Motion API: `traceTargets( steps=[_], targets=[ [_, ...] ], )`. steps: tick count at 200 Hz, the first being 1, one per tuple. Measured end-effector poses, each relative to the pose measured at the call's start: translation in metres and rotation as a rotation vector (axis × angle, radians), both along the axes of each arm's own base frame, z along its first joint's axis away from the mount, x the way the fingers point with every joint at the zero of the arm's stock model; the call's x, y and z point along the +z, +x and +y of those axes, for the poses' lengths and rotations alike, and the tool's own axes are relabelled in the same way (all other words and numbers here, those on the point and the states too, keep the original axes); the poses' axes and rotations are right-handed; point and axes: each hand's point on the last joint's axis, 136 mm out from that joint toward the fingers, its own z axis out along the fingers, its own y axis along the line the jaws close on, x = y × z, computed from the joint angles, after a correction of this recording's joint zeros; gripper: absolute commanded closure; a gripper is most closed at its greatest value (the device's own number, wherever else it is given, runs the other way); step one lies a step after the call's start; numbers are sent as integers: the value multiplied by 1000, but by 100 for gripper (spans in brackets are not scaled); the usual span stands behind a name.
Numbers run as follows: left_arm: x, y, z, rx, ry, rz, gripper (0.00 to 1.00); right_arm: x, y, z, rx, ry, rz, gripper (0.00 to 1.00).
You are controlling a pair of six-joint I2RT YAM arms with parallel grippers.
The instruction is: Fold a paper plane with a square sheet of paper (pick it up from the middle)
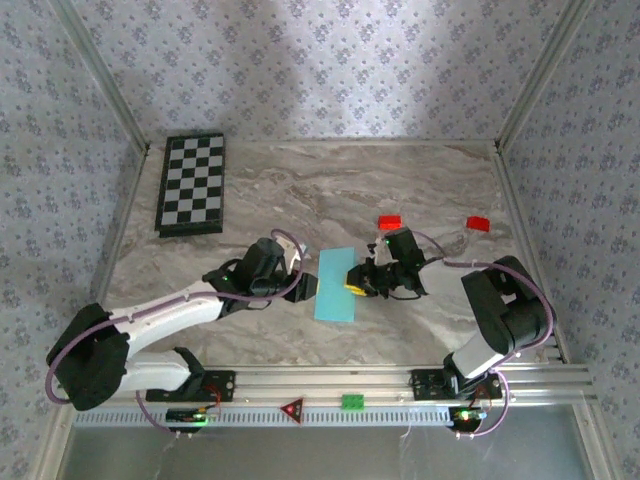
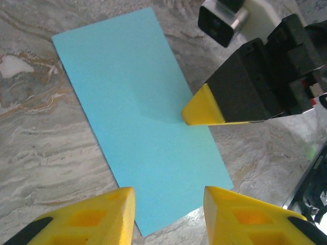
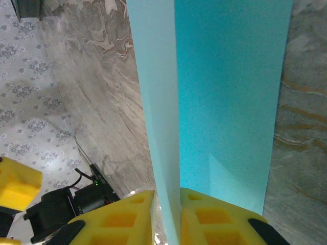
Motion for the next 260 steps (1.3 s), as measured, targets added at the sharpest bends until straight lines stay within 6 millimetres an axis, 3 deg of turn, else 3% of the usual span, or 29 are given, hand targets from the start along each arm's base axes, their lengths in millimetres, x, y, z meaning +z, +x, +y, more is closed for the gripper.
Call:
traceTargets(
  steps=[55, 97, 126, 146, 163, 260],
  targets=[
    [-4, -16, -10, -56, 67, -72, 60, 0, 1, 0, -8, -2, -1, 91],
    [-10, -41, -36, -207, 251, -263, 60, 7, 4, 1, -26, 11, -6, 92],
    [-16, -52, -52, -286, 401, -383, 53, 12, 8, 1, -39, 23, -12, 92],
    [-22, -61, -59, -333, 495, -468, 38, 12, 8, 0, -44, 24, -8, 92],
    [-31, -67, -61, -364, 567, -512, 37, 12, 8, 0, -46, 23, -7, 92],
    [-64, -49, -75, -377, 797, -624, 36, 10, 8, -1, -48, 17, 0, 92]
  ],
)
